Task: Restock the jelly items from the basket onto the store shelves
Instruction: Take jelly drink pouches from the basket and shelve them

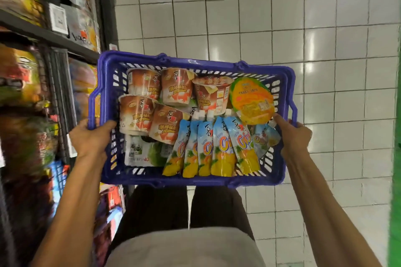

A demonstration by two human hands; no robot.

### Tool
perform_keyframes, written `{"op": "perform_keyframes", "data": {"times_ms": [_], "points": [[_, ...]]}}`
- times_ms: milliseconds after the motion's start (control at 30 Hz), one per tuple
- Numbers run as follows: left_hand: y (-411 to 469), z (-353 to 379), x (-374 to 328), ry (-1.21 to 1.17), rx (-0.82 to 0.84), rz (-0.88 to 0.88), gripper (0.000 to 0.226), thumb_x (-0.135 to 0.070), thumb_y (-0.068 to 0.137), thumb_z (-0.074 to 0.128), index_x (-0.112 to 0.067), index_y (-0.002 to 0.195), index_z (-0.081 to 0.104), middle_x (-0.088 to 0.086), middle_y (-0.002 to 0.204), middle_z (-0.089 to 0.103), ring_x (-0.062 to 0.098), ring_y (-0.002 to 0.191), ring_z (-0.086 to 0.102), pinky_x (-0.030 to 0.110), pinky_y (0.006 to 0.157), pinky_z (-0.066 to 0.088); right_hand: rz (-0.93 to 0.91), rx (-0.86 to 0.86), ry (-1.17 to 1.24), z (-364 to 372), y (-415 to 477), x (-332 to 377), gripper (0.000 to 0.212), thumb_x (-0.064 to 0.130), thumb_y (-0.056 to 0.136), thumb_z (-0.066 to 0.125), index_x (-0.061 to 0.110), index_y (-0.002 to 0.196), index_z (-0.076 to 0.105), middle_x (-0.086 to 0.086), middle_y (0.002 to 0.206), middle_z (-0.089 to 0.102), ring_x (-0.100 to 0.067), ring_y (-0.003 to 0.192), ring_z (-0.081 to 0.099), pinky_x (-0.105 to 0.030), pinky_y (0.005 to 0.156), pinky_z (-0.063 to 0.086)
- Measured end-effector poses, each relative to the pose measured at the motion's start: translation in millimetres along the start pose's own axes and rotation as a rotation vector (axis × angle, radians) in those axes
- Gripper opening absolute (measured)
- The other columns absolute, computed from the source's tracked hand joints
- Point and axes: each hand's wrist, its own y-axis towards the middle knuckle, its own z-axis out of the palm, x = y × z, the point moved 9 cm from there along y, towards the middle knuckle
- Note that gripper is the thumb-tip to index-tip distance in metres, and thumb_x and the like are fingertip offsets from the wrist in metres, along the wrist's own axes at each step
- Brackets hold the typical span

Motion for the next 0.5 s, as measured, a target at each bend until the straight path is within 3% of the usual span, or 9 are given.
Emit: {"op": "perform_keyframes", "data": {"times_ms": [233, 333, 433, 500], "points": [[-79, -48, -39, -0.128, -0.019, -0.017, 0.026, -0.005, 0.072, 0.078, -0.023, 0.069, 0.061, -0.003, 0.072, 0.065, 0.007, 0.056, 0.062, 0.024, 0.057, 0.053, -0.096, -0.02, -0.033, -73, -55, 78, 0.029, 0.035, 0.07, 0.085, 0.015, 0.08, 0.065, -0.014, 0.091, 0.071, -0.035, 0.088, 0.071, -0.051, 0.081, 0.059], [-86, -43, -43, -0.157, -0.01, -0.077, 0.026, -0.004, 0.074, 0.078, -0.022, 0.071, 0.059, -0.002, 0.07, 0.066, 0.018, 0.065, 0.064, 0.034, 0.066, 0.057, -0.124, -0.016, -0.043, -75, -61, 105, 0.035, 0.037, 0.07, 0.084, 0.011, 0.087, 0.067, -0.02, 0.093, 0.071, -0.04, 0.088, 0.07, -0.055, 0.079, 0.059], [-83, -21, -55, -0.173, 0.014, -0.114, 0.018, -0.005, 0.074, 0.078, -0.016, 0.08, 0.065, -0.009, 0.054, 0.065, 0.005, 0.047, 0.06, 0.02, 0.046, 0.053, -0.135, 0.0, -0.057, -64, -52, 135, 0.032, 0.036, 0.072, 0.083, 0.012, 0.085, 0.067, -0.021, 0.093, 0.07, -0.041, 0.088, 0.069, -0.056, 0.079, 0.058], [-72, -3, -70, -0.153, 0.017, -0.121, 0.023, -0.009, 0.075, 0.078, -0.01, 0.096, 0.069, -0.002, 0.065, 0.064, 0.012, 0.053, 0.058, 0.024, 0.05, 0.049, -0.127, 0.014, -0.071, -50, -41, 160, 0.03, 0.035, 0.073, 0.083, 0.013, 0.085, 0.066, -0.02, 0.093, 0.07, -0.039, 0.088, 0.07, -0.055, 0.081, 0.058]]}}
